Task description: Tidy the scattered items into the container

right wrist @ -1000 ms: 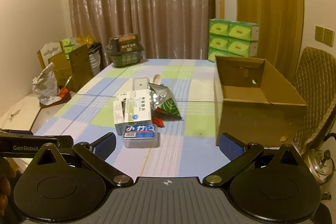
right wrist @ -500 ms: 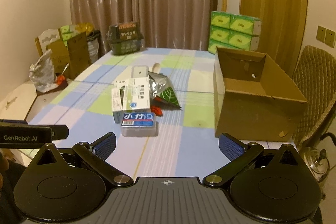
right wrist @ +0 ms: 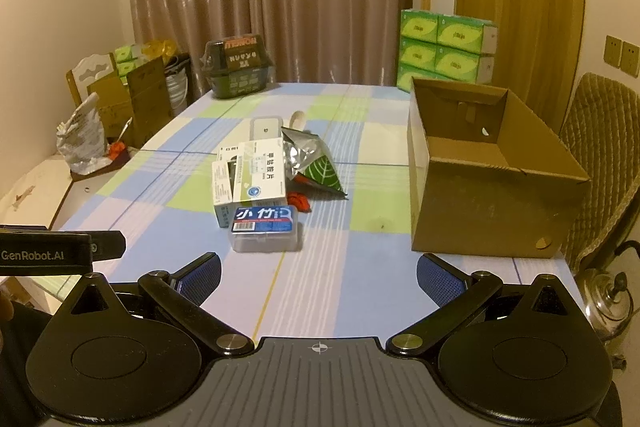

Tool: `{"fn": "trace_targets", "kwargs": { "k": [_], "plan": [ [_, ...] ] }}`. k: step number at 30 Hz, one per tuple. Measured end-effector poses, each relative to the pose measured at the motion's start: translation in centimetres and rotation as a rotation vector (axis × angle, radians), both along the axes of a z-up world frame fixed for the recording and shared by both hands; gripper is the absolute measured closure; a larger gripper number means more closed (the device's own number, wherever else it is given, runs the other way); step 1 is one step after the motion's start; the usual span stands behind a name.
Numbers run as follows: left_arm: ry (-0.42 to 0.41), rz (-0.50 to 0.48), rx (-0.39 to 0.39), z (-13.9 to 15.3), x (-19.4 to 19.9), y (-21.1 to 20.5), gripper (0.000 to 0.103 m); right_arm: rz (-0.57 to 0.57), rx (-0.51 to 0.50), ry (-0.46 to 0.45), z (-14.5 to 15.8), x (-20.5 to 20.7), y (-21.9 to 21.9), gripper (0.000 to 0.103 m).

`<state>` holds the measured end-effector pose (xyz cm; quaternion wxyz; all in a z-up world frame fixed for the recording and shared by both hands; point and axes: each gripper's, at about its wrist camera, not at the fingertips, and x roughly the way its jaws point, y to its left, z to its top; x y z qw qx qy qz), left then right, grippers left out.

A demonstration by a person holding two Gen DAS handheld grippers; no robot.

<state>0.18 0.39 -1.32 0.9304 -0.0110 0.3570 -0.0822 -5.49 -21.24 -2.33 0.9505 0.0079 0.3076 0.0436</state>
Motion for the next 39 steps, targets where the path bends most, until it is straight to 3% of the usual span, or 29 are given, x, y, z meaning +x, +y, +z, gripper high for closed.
{"fn": "trace_targets", "kwargs": {
  "k": [22, 39],
  "plan": [
    [0.016, -0.014, 0.003, -0.9, 0.6, 0.2, 0.001, -0.001, 0.02, 0.034, -1.2, 1.3, -0.6, 0.002],
    [0.053, -0.014, 0.011, -1.9, 5.2, 1.3, 0.001, 0.052, 0.032, 0.13, -4.3, 5.3, 0.2, 0.002]
  ]
}}
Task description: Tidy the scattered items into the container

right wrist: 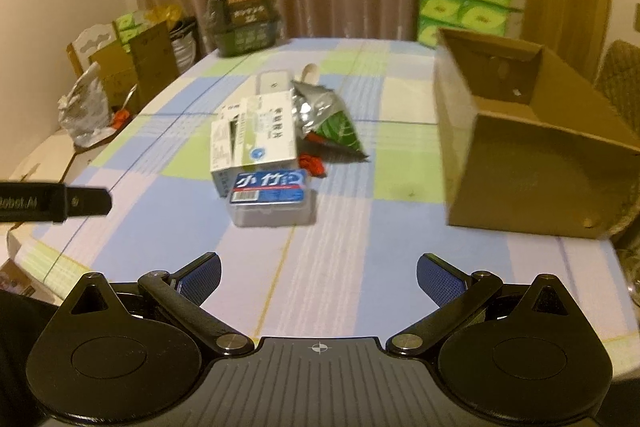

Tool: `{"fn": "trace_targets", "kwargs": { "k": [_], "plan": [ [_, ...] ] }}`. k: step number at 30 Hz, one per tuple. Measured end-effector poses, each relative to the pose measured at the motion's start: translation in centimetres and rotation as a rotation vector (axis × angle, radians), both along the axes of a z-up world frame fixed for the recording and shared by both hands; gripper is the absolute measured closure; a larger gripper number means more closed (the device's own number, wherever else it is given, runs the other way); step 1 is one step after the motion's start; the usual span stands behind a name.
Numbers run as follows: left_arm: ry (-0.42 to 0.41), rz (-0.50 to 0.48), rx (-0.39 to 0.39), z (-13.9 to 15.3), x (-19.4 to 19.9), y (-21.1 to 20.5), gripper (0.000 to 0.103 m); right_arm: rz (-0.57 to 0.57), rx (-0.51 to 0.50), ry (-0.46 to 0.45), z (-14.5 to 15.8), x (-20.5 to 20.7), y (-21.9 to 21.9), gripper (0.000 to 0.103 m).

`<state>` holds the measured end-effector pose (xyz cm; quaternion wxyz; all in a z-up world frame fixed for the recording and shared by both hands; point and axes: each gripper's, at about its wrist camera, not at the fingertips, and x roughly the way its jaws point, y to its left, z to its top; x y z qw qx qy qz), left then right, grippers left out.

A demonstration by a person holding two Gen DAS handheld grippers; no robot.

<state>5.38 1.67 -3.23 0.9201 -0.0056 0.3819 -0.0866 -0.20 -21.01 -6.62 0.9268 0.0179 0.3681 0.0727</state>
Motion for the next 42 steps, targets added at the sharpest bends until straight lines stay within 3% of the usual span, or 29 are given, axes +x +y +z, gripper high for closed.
{"fn": "trace_targets", "kwargs": {
  "k": [12, 24, 39, 41, 42],
  "plan": [
    [0.009, -0.006, 0.027, -1.1, 5.8, 0.3, 0.001, 0.052, 0.038, 0.033, -3.5, 6.3, 2.7, 0.002],
    [0.044, -0.019, 0.008, -3.8, 11.4, -0.1, 0.001, 0.067, -0.018, -0.004, -7.1, 11.6, 5.5, 0.002],
    [0.086, -0.041, -0.016, -6.7, 14.8, -1.5, 0.001, 0.065, -0.043, -0.014, -8.7, 13.2, 5.5, 0.002],
    [0.085, -0.041, -0.018, -6.8, 14.9, -1.6, 0.001, 0.073, -0.058, -0.022, -8.6, 13.2, 5.7, 0.017],
    [0.085, -0.043, -0.019, -6.8, 15.0, -1.7, 0.001, 0.084, -0.063, -0.018, -8.7, 13.2, 5.7, 0.019]
  ]
}}
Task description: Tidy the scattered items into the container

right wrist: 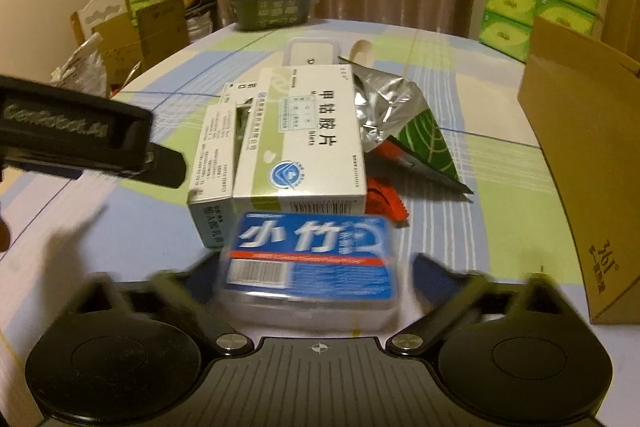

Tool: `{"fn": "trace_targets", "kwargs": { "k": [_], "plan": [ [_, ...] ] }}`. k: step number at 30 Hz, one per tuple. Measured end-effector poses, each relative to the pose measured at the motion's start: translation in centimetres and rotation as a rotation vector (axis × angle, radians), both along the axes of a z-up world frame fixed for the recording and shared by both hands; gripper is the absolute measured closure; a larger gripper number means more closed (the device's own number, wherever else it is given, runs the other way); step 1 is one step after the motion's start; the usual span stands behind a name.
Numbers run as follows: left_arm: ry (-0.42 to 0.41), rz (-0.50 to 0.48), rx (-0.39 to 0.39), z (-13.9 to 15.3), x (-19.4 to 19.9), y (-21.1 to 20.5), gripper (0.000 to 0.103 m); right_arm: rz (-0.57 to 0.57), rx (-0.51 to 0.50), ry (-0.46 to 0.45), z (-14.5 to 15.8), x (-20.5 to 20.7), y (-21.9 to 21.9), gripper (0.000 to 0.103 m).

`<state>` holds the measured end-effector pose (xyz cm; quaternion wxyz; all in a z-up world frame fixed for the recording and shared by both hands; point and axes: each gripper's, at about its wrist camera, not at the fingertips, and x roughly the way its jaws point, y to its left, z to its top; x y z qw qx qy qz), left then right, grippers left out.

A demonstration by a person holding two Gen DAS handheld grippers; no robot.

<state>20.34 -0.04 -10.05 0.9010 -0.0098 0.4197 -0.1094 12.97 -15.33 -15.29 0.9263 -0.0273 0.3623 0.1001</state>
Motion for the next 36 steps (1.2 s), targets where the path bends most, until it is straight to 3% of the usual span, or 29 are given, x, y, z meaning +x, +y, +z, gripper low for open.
{"fn": "trace_targets", "kwargs": {
  "k": [21, 26, 32, 36],
  "plan": [
    [-0.04, -0.056, 0.022, -0.9, 2.7, -3.7, 0.014, -0.096, 0.002, -0.01, 1.0, -2.4, -4.8, 0.02],
    [-0.001, -0.032, 0.061, -1.3, 3.0, -2.5, 0.026, -0.088, 0.004, -0.018, 1.0, -2.5, -4.5, 0.02],
    [0.039, -0.096, 0.108, -2.8, 3.6, -4.1, 0.046, -0.085, -0.011, -0.01, 0.8, -2.4, -4.5, 0.02],
    [0.02, -0.127, 0.132, -2.9, 4.2, -4.9, 0.079, -0.086, -0.015, -0.001, 0.7, -2.4, -4.7, 0.02]
  ]
}}
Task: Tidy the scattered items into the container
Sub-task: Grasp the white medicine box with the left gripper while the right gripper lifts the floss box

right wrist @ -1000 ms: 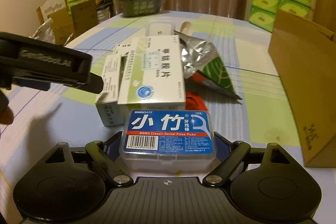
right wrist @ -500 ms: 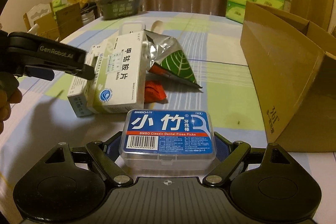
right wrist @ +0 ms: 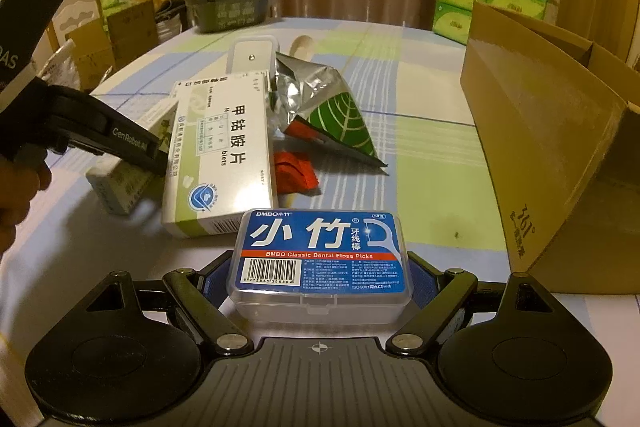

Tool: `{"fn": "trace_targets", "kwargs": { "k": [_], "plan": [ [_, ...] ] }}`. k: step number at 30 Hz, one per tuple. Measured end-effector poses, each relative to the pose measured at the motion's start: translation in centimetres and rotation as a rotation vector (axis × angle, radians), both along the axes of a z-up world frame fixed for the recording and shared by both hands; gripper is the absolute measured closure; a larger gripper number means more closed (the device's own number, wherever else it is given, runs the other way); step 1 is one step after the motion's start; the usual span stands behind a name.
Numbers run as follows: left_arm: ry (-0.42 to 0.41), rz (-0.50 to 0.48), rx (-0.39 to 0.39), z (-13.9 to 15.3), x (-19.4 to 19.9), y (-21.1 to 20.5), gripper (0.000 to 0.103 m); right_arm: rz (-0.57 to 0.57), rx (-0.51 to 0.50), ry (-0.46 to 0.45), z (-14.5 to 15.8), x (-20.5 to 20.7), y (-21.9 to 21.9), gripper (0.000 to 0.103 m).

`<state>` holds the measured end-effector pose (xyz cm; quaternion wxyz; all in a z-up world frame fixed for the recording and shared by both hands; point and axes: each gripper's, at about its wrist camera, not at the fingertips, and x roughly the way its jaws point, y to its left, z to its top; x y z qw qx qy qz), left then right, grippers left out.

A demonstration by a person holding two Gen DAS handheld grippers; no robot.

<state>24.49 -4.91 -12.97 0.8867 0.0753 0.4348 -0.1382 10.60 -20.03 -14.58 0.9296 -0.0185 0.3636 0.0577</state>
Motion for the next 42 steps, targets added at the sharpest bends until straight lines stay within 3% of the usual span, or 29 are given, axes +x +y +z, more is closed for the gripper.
{"fn": "trace_targets", "kwargs": {
  "k": [5, 16, 18, 24, 26, 32, 42],
  "plan": [
    [0.029, -0.017, 0.014, 0.4, -1.3, 0.4, 0.081, -0.001, 0.004, -0.008, 0.6, -0.6, -0.4, 0.02],
    [0.102, -0.094, 0.007, 1.1, -11.2, -0.4, 0.08, -0.027, -0.01, 0.029, 1.3, -4.2, -3.4, 0.02],
    [0.099, -0.095, 0.011, 1.1, -11.4, -0.8, 0.074, -0.03, -0.016, 0.039, 1.1, -4.7, -3.8, 0.02],
    [0.094, -0.105, 0.05, 0.8, -10.1, -1.8, 0.074, -0.03, -0.029, 0.059, 0.4, -4.5, -4.2, 0.02],
    [0.094, -0.11, 0.06, 0.8, -10.0, -2.0, 0.082, -0.027, -0.036, 0.066, 0.2, -4.2, -4.2, 0.02],
    [0.09, -0.101, 0.057, 0.9, -10.6, -1.9, 0.082, -0.037, -0.009, 0.064, 0.3, -4.2, -4.6, 0.02],
    [0.072, -0.1, 0.023, 3.5, -13.1, -1.3, 0.082, -0.054, 0.0, -0.018, 4.6, -6.0, -4.7, 0.02]
  ]
}}
